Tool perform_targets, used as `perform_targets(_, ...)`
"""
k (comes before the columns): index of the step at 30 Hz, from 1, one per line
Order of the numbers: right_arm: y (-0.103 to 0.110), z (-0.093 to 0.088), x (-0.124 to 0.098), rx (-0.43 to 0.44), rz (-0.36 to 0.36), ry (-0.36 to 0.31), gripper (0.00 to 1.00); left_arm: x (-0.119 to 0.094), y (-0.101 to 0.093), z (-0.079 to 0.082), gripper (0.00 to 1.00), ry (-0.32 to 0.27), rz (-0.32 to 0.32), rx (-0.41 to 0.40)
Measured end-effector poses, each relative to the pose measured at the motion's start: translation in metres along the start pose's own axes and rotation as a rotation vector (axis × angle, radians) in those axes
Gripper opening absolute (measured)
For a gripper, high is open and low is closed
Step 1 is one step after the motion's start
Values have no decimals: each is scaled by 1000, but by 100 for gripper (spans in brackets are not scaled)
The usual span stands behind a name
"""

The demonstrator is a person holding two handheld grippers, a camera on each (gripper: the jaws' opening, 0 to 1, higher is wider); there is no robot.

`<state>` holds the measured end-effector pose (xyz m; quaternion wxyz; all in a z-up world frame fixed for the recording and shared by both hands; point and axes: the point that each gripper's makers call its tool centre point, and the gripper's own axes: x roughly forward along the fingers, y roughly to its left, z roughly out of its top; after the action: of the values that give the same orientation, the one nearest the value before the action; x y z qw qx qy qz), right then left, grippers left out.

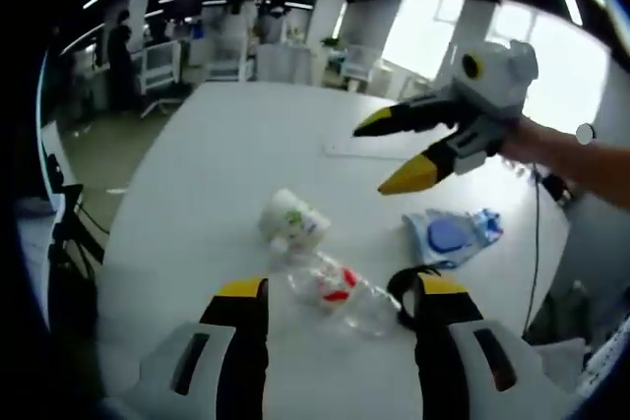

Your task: Arrange the tabletop items into an orderly group along one side of the table until the central work area is clear of visible clutter.

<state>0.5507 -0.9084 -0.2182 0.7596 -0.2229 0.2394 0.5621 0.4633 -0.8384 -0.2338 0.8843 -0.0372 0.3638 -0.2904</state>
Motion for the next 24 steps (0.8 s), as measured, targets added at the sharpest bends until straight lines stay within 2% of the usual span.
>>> perform_targets(2, -1, 1, 7, -10, 36, 7, 46, 1, 3, -3, 56, 6, 1, -11)
perform_targets(16, -11, -3, 45, -86, 138, 67, 46, 10, 13, -18, 54, 11, 3, -58)
perform_targets(18, -11, -2, 52, -93, 163, 65, 43, 10, 14, -21, 54, 9, 2, -74)
perform_targets(21, -13, -1, 61, -122, 173, 73, 43, 11, 18, -27, 54, 14, 3, -85)
perform_targets(24, -18, 1, 66, -114, 174, 75, 42, 11, 21, -31, 53, 15, 6, -101)
